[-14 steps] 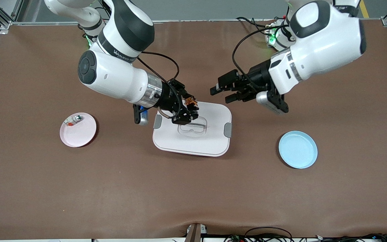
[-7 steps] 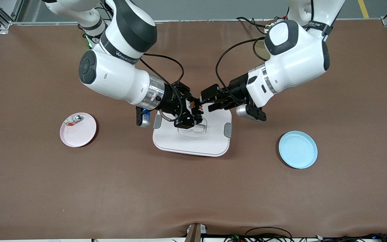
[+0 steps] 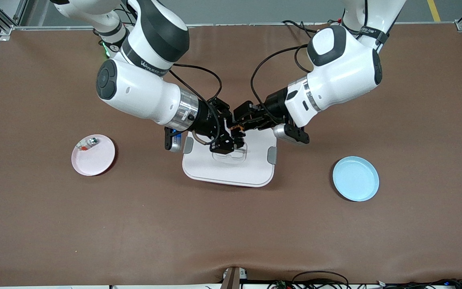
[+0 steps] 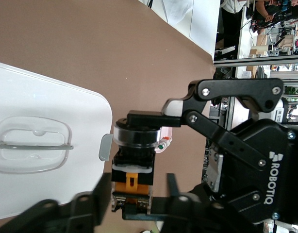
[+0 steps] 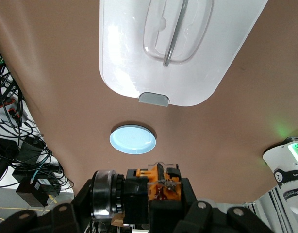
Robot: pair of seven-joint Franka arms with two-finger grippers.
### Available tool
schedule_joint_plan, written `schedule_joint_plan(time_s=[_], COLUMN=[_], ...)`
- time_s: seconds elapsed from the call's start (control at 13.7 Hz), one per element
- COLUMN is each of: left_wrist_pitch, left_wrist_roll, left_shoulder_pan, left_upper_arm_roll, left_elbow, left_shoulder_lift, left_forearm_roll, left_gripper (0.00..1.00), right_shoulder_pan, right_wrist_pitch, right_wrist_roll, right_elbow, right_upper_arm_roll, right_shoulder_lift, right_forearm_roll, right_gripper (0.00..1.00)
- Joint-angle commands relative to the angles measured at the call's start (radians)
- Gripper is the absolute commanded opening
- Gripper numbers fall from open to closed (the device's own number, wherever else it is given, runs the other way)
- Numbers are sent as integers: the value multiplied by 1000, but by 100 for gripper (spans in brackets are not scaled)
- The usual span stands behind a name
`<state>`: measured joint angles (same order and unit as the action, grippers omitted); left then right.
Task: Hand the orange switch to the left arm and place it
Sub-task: 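Open the right gripper and withdraw while the left gripper carries the switch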
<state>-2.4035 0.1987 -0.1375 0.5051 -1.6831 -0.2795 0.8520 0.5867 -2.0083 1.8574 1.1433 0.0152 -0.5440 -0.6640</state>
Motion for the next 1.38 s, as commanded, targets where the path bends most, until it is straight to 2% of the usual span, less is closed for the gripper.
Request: schedule_joint_plan(time_s=[0.0, 0.07, 0.22, 0.29, 0.36, 0.44, 0.58, 0.95, 1.31], left_wrist_pitch=[-20, -20, -19, -19, -17, -17, -8, 46, 191], left_wrist_roll=[-10, -12, -13, -12, -12, -10, -10, -9, -47], left_shoulder_pan=[-4, -4, -1, 4, 10, 15, 30, 102, 192], left_upper_arm_roll=[4, 4, 3, 0, 0, 0, -3, -3, -3], left_elbow=[2, 2, 2, 8, 11, 13, 13, 8, 8], left_shoulder_lift=[-3, -3, -3, -1, -1, 0, 5, 13, 19], left_forearm_roll=[21, 16, 4, -8, -36, -71, -138, -330, -604], left_gripper=[6, 0, 0, 0, 0, 0, 0, 0, 0], right_shoulder_pan=[2, 2, -1, -1, -4, -8, -33, -161, -301], right_wrist_pitch=[0, 0, 2, 3, 3, 9, 32, 264, 532], right_wrist_roll=[19, 19, 19, 16, 14, 11, -6, -346, -775], right_elbow=[-42, -42, -42, -42, -43, -43, -43, -43, -43], right_upper_arm_roll=[-1, -1, -1, 0, 0, 0, 3, 15, 15], right_shoulder_lift=[-24, -24, -24, -24, -24, -22, -19, 1, 22], right_forearm_roll=[-20, -20, -20, -20, -19, -19, -13, 0, 180], right_gripper=[0, 0, 0, 23, 91, 100, 100, 100, 100])
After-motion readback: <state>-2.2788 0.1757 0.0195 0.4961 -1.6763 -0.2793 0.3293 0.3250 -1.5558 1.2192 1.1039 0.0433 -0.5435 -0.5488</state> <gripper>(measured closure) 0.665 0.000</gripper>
